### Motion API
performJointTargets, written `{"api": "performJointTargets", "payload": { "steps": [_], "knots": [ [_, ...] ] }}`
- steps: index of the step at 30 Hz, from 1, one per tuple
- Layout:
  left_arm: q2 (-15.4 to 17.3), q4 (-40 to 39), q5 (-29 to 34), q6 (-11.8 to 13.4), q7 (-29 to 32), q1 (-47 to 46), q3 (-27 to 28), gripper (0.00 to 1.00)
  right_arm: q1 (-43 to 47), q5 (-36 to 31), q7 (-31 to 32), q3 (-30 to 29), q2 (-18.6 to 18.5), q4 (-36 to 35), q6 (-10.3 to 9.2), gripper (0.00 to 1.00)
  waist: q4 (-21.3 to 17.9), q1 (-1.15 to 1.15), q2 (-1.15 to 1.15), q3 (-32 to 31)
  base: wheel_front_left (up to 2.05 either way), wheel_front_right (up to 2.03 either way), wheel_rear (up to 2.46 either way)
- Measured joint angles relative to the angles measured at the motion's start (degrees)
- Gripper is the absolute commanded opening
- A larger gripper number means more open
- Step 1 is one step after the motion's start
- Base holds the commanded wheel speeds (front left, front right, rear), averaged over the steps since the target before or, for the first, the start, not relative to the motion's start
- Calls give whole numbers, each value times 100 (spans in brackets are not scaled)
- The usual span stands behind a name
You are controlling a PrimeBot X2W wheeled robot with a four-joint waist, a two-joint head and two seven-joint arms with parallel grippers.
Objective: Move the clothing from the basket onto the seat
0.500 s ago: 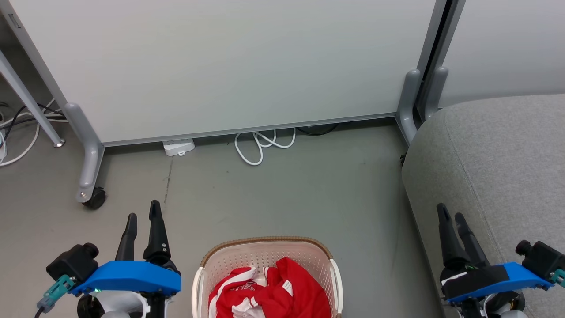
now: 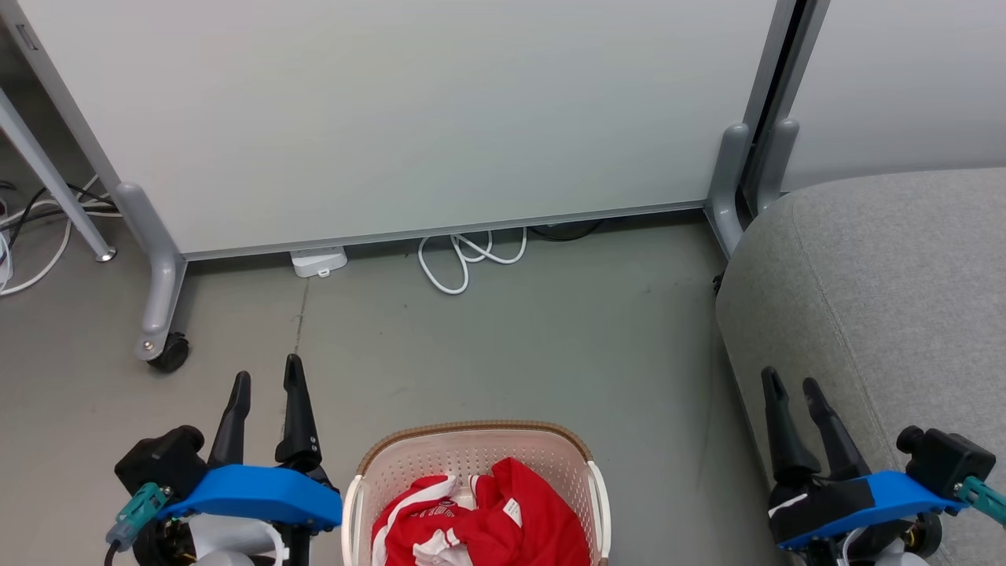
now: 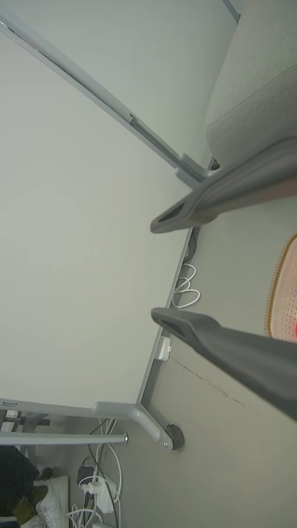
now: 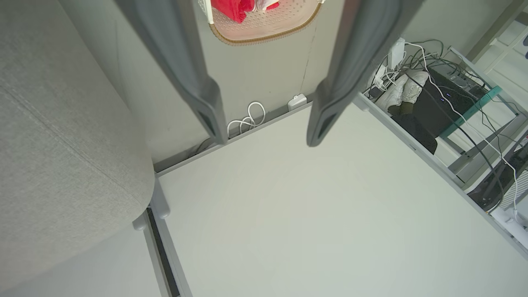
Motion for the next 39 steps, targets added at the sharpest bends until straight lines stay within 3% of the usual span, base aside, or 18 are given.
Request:
{"api": "performJointTargets", "payload": {
  "steps": [24,39],
  "knots": [
    [57,4,1318,171,-350,-6,-311,100,25,-1427,-347,222,-9,24,1,100,1,0,0,25,0,0,0],
    [-74,134,1859,-238,-545,-1,-266,100,55,-2152,-546,328,-14,11,2,100,13,0,0,27,0,0,0]
  ]
}}
